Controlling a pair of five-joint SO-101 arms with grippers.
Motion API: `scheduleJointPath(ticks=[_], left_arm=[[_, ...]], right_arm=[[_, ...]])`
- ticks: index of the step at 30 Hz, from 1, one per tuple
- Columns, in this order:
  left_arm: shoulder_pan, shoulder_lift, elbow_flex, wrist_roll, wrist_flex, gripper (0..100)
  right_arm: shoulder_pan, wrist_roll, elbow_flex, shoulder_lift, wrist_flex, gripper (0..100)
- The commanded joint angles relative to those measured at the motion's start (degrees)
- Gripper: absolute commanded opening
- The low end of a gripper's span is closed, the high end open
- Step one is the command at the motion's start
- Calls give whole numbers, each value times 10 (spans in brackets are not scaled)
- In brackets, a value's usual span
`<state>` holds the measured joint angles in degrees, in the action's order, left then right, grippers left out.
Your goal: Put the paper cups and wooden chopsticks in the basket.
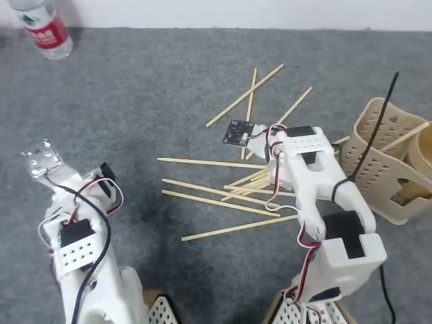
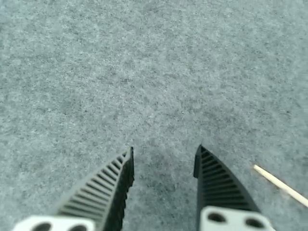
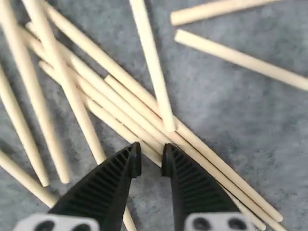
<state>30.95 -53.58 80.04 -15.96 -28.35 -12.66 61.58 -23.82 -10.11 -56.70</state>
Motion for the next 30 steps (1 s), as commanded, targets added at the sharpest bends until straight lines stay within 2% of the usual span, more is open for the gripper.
scheduleJointPath(ticks=[1,3,7,13,16,19,21,26,30], left_arm=[[0,-5,-5,-5,14,195],[0,-5,-5,-5,14,195],[0,-5,-5,-5,15,195],[0,-5,-5,-5,15,195],[0,-5,-5,-5,15,195],[0,-5,-5,-5,15,195],[0,-5,-5,-5,15,195],[0,-5,-5,-5,15,195],[-8,-5,-5,-4,15,195]], right_arm=[[-7,14,-15,-3,-6,204],[-7,21,-15,-3,-11,225],[7,84,-12,-3,-29,205],[59,148,-2,-13,-16,200],[63,154,18,-42,-5,200],[60,155,70,-77,-48,197],[60,156,102,-102,-75,166],[58,156,142,-127,-115,6],[44,156,142,-126,-114,6]])
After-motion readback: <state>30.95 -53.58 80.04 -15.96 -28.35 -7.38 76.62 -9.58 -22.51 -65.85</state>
